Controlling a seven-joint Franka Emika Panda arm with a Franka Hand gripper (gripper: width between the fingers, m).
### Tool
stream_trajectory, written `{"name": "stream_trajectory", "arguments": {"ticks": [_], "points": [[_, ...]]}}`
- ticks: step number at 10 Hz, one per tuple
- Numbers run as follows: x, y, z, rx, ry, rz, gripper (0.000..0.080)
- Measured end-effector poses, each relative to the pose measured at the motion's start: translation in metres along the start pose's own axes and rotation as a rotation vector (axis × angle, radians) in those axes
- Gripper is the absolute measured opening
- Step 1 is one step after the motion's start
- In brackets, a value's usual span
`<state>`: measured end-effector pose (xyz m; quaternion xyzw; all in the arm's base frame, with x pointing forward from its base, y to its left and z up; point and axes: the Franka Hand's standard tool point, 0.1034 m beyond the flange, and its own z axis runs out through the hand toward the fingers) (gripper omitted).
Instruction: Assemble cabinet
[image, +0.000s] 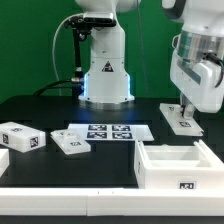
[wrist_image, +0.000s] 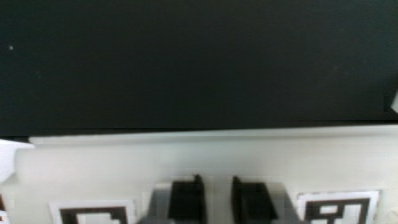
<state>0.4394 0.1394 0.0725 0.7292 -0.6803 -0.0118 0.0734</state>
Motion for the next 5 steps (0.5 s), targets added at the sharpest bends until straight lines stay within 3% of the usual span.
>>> {"name": "stream_trajectory", "arguments": {"ticks": [1, 2, 3, 4, 5], "points": [[-0.001, -0.002, 0.001, 0.017, 0.0, -0.007, 0.0064], [-0.005, -0.009, 0.0, 0.124, -0.01, -0.016, 0.0064], [-0.004, -0.004, 0.005, 0.164, -0.016, -0.02, 0.0064], [0.007, -0.003, 0.007, 0.147, -0.029, 0.031, 0.0064], [0.008, -0.008, 0.003, 0.156, -0.037, 0.065, 0.0064]]}}
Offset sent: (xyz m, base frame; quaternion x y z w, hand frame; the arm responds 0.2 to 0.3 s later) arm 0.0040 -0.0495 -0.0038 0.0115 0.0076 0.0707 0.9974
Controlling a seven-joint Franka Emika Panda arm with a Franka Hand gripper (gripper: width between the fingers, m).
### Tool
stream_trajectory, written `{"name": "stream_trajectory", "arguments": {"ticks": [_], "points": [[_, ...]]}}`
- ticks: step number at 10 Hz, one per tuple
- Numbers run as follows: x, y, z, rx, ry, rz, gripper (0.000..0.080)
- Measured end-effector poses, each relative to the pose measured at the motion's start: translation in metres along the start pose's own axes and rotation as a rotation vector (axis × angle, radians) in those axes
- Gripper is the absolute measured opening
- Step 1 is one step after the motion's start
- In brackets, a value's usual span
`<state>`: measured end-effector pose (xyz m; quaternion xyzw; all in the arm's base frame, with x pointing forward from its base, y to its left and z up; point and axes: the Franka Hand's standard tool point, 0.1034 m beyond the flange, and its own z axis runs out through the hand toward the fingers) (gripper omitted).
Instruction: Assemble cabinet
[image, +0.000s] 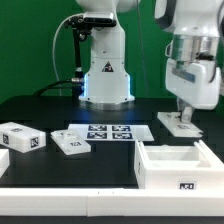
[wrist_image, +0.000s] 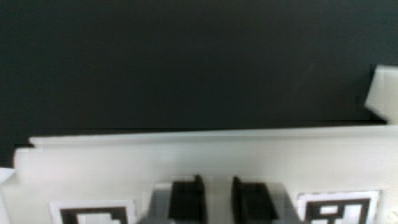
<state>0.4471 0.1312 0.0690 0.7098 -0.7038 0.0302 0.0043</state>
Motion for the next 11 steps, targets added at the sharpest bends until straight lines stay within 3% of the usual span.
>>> {"name": "stream_trajectory", "arguments": {"ticks": [4, 6, 9, 11], "points": [[-0.003, 0.002, 0.003, -0.005, -0.014, -0.015, 0.0064], [0.005, -0.003, 0.005, -0.029, -0.014, -0.05, 0.0064], [0.002, -0.001, 0.007, -0.03, -0.016, -0.058, 0.0064], [0.012, -0.008, 0.008, -0.031, -0.008, -0.059, 0.0064]]}}
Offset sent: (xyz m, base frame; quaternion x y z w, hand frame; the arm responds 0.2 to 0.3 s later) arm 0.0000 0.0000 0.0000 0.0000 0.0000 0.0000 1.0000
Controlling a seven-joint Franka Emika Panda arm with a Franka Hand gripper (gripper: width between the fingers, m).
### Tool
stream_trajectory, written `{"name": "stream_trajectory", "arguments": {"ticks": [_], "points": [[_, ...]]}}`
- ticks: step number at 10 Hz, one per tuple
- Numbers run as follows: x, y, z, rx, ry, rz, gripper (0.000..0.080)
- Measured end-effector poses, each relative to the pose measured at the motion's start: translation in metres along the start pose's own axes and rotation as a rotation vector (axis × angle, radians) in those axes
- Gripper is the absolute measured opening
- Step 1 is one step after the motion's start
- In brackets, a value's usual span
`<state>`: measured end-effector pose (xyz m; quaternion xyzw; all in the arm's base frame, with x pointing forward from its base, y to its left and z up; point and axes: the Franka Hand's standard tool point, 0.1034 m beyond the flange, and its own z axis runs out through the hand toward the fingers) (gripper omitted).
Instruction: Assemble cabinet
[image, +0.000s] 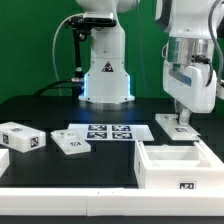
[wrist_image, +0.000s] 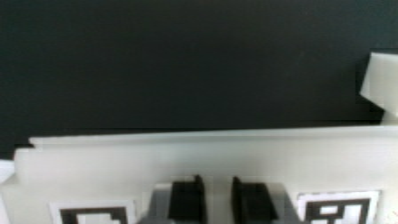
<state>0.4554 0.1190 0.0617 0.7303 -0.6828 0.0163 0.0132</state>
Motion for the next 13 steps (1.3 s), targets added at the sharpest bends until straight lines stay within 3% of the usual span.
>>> {"name": "stream_trajectory", "arguments": {"ticks": [6, 9, 13], "points": [[-0.002, -0.011, 0.004, 0.007, 0.01, -0.002, 0.0064], [0.006, -0.021, 0.0, 0.01, 0.007, -0.019, 0.0064], [0.006, -0.021, 0.0, 0.012, 0.007, -0.018, 0.0064]]}}
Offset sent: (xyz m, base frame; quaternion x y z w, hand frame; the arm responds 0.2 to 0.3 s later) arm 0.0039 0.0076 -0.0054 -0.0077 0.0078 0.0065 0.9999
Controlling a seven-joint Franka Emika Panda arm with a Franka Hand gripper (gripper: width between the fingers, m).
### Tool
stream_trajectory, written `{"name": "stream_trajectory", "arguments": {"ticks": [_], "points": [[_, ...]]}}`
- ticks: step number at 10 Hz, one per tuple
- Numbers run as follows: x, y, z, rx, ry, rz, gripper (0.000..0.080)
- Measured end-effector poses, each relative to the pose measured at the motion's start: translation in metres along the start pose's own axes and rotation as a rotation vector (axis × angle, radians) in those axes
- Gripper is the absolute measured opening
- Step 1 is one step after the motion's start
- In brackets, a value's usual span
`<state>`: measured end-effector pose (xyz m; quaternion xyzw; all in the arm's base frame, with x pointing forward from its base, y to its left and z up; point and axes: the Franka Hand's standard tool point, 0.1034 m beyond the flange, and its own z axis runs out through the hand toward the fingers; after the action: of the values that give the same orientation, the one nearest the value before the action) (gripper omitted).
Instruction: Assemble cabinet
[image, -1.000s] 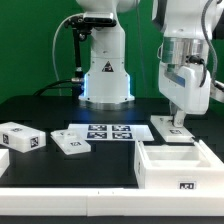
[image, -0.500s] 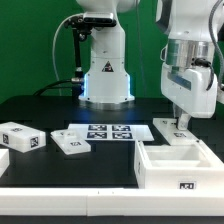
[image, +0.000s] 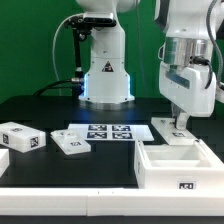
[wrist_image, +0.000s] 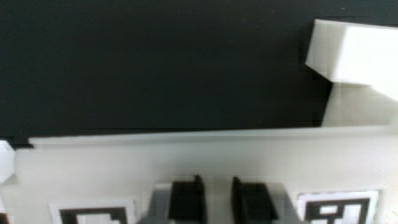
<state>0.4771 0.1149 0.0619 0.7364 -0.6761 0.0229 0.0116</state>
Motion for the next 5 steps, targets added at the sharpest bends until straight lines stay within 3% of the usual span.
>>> {"name": "stream_trajectory", "arguments": {"ticks": [5], "points": [[-0.002, -0.025, 0.003, 0.018, 0.015, 0.03, 0.0064]]}}
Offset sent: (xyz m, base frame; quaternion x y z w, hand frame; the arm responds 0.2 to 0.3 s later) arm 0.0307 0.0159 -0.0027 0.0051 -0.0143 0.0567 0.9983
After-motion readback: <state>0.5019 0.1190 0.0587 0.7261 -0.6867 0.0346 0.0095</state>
